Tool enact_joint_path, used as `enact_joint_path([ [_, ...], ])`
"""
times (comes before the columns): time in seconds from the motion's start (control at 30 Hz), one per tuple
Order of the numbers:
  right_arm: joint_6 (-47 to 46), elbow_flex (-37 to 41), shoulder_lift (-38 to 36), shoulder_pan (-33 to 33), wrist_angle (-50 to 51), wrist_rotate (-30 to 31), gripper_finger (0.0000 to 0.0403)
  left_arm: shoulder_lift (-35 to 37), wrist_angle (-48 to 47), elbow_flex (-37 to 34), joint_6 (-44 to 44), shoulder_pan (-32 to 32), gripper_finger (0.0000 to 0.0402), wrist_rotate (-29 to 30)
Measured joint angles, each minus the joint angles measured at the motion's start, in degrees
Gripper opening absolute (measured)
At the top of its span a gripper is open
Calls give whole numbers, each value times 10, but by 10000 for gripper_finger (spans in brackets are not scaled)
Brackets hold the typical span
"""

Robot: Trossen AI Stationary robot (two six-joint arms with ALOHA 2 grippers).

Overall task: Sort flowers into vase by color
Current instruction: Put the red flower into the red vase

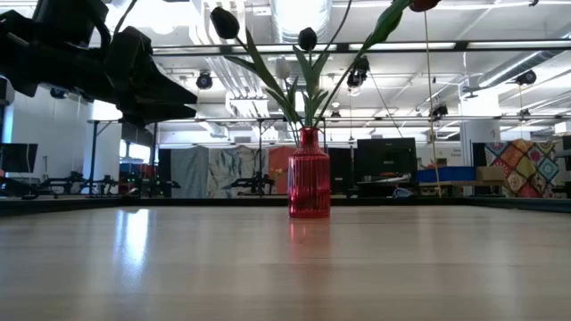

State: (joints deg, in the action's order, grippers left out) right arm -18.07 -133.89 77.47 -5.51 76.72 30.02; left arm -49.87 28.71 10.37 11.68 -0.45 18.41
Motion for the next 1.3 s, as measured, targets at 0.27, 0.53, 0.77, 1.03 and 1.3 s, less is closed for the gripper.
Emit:
enact_joint_path([
  [0.27,-16,-11,-2,-22,22,0,9,0,0,0,2,0,222,0],
  [0.53,-19,-11,-10,-68,28,0,9,0,0,0,4,0,222,0],
  [0.77,-19,-11,-9,-120,29,13,9,0,-2,0,4,0,222,0],
  [1.03,11,-9,32,-130,31,31,9,0,-1,0,4,0,222,0],
  [1.3,62,-9,96,-130,29,32,9,0,0,0,4,0,222,0],
])
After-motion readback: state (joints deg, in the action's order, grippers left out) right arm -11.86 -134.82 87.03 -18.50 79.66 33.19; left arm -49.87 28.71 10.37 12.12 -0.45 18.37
